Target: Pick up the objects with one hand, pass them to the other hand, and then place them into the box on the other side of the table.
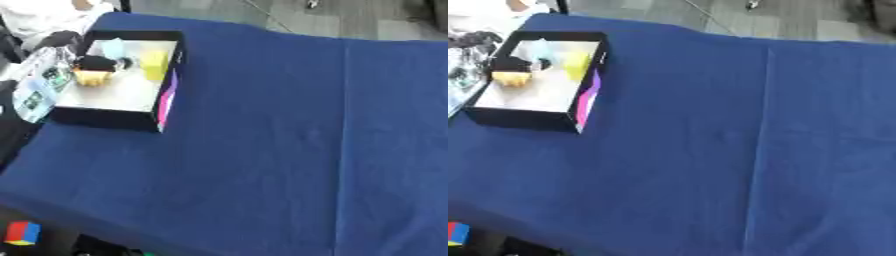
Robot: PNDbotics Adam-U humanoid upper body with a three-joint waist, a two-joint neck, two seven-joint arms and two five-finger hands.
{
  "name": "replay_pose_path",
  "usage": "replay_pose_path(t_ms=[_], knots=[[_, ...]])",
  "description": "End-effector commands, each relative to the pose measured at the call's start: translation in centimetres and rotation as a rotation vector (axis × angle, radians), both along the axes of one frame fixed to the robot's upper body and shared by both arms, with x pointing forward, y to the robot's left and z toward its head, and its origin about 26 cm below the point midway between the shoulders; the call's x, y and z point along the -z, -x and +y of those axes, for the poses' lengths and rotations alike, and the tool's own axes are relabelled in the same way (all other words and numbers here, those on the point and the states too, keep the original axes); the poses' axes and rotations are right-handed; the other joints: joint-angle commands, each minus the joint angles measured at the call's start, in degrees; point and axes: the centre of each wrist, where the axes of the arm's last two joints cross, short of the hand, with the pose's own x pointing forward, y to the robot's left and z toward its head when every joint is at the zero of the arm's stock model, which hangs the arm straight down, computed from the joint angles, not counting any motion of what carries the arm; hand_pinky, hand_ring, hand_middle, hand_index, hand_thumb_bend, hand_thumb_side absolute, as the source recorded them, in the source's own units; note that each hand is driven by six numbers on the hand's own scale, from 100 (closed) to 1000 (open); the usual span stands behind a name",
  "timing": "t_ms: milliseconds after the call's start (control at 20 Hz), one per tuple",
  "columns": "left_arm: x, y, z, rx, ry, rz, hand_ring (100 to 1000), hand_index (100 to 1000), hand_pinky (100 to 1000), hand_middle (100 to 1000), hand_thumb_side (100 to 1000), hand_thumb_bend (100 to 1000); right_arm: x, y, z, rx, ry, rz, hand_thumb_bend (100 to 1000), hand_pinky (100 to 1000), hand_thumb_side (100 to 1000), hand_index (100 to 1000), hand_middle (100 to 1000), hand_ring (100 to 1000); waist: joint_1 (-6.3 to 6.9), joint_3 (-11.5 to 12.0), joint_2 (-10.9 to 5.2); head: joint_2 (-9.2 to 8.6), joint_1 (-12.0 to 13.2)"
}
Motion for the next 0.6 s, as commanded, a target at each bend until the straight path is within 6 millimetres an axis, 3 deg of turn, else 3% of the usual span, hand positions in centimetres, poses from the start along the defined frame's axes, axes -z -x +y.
replay_pose_path(t_ms=[50, 100, 150, 200, 250, 300, 450, 600], knots=[[-2.4, 0.7, 0.6, -0.008, -0.043, -0.04, 926, 938, 958, 827, 242, 586, -1.2, 0.5, -0.4, 0.01, 0.019, -0.04, 217, 827, 100, 860, 811, 824, 0.2, 0.06, -1.48, -0.09, -0.05], [-2.9, 0.9, 0.4, -0.021, -0.046, -0.077, 905, 921, 941, 804, 393, 516, -1.1, 0.5, -0.4, 0.013, 0.019, -0.038, 221, 827, 100, 860, 811, 824, 0.15, 0.08, -1.46, -0.11, -0.15], [-3.7, 1.1, 0.1, -0.033, -0.041, -0.128, 850, 877, 899, 758, 639, 368, -1.0, 0.5, -0.4, 0.016, 0.019, -0.037, 215, 827, 100, 860, 811, 824, 0.1, 0.11, -1.45, -0.09, -0.29], [-4.9, 1.8, -0.6, -0.03, -0.031, -0.211, 807, 828, 857, 721, 773, 277, -1.0, 0.5, -0.5, 0.02, 0.015, -0.039, 206, 826, 100, 860, 811, 824, 0.06, 0.18, -1.4, -0.04, -0.47], [-5.7, 2.5, -1.1, -0.02, -0.022, -0.288, 794, 814, 845, 712, 820, 222, -1.0, 0.5, -0.6, 0.023, 0.007, -0.042, 196, 825, 100, 861, 812, 824, 0.03, 0.24, -1.33, 0.02, -0.62], [-7.0, 3.6, -2.2, 0.017, 0.011, -0.387, 740, 820, 798, 690, 905, 110, -1.0, 0.5, -0.7, 0.026, -0.006, -0.045, 156, 822, 100, 864, 817, 824, -0.02, 0.34, -1.28, 0.16, -0.88], [-9.8, 8.1, -5.1, 0.192, 0.171, -0.728, 710, 866, 754, 712, 845, 146, -0.8, 0.6, -1.1, 0.02, -0.094, -0.042, 100, 812, 100, 875, 832, 823, -0.15, 0.8, -1.04, 0.4, -2.21], [-8.8, 10.9, -7.1, 0.42, 0.405, -1.071, 739, 897, 758, 743, 836, 177, -0.6, 0.6, -1.5, -0.032, -0.241, -0.013, 100, 805, 151, 887, 850, 826, -0.17, 0.97, -0.82, 0.3, -3.33]])
